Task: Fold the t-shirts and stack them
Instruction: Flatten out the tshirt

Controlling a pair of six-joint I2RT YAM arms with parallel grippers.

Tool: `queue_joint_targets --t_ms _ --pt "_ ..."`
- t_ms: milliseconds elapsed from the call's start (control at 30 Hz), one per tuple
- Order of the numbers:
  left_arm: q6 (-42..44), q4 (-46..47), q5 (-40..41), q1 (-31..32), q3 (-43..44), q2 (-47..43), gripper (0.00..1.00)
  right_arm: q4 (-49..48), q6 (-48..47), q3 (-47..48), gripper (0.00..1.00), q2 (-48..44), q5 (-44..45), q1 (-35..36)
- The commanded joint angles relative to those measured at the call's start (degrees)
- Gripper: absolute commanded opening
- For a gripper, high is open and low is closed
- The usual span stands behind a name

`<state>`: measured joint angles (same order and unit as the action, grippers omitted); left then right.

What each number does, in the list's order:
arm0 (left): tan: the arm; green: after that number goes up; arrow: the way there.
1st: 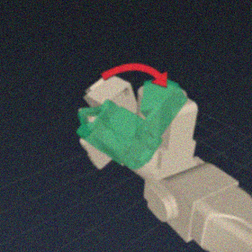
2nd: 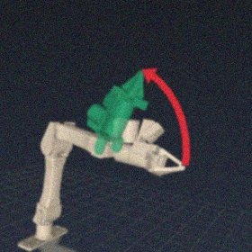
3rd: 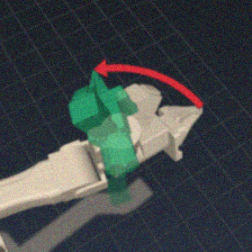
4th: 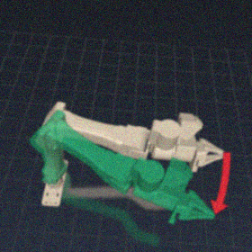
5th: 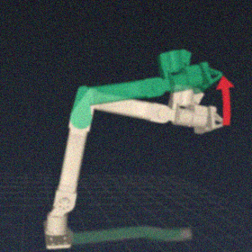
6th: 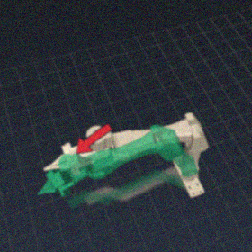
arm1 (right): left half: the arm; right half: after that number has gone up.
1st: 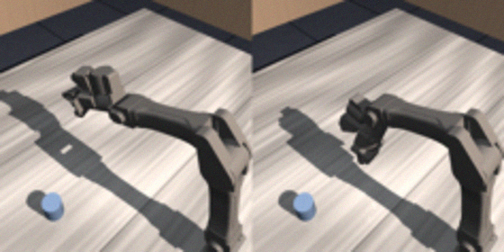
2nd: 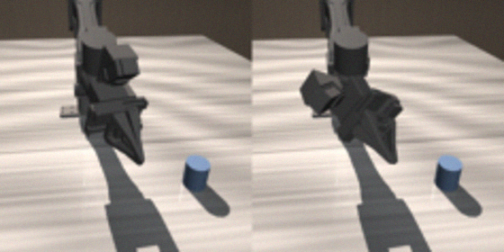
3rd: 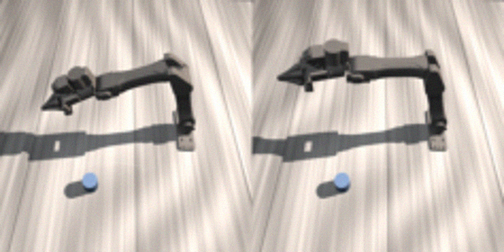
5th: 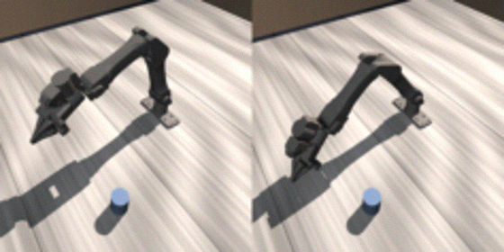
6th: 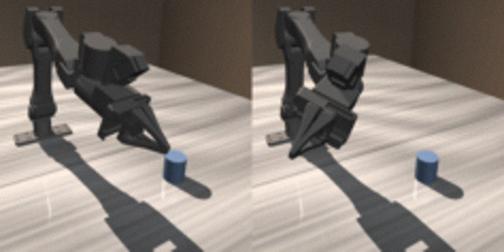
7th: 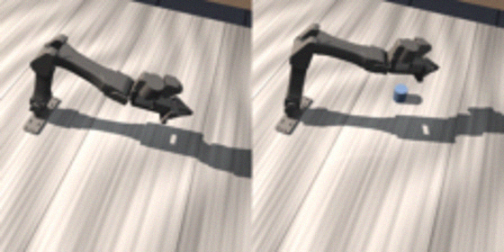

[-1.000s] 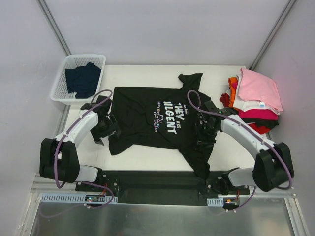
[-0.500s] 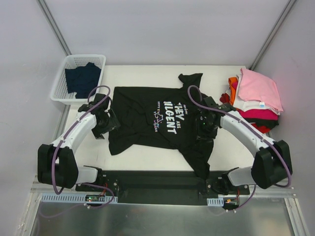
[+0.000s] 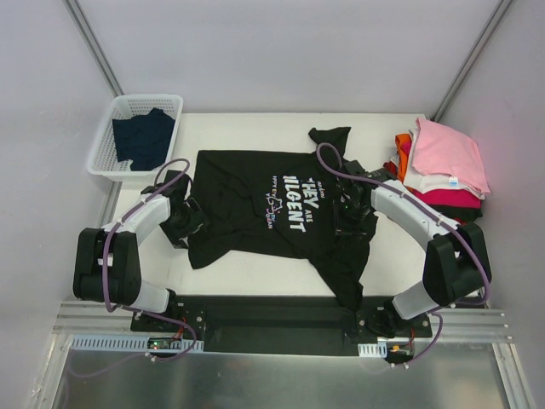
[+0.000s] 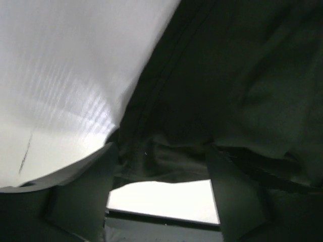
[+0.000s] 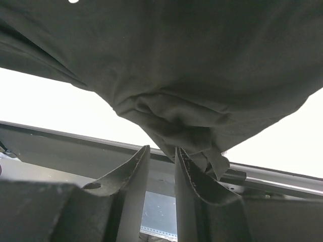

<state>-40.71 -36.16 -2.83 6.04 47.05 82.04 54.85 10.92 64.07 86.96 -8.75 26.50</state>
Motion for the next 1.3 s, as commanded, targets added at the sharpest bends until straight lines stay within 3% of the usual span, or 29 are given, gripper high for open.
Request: queue_joint_targets --t_ms 0,167,300,367,933,1267 --pt "1.24 3.2 0.1 -1.03 -1.69 0.75 0.65 2.98 1.12 1.23 0.3 -3.46 1.19 0.22" --pt "2.56 4.61 1.16 -1.47 -1.87 2.42 0.52 4.74 1.91 0.97 0.3 -7.41 3.04 0.22" --pt "2.65 4.61 1.34 -1.74 -2.48 1.9 0.32 5.53 2.18 0.26 0.3 -10.22 3.83 0.22" --pt "2.74 4.43 0.81 -1.91 -2.57 0.32 0.28 5.53 2.27 -0.18 0.31 -10.67 3.83 0.31" --pt "1.34 -14.37 -1.83 -1.91 5.07 -17.68 0.29 -0.53 2.35 -4.83 0.3 -12.42 2.16 0.57" --pt "-4.11 -18.32 -9.39 -1.91 -5.73 -30.0 0.3 -1.23 2.18 -6.33 0.29 -10.58 3.57 1.01"
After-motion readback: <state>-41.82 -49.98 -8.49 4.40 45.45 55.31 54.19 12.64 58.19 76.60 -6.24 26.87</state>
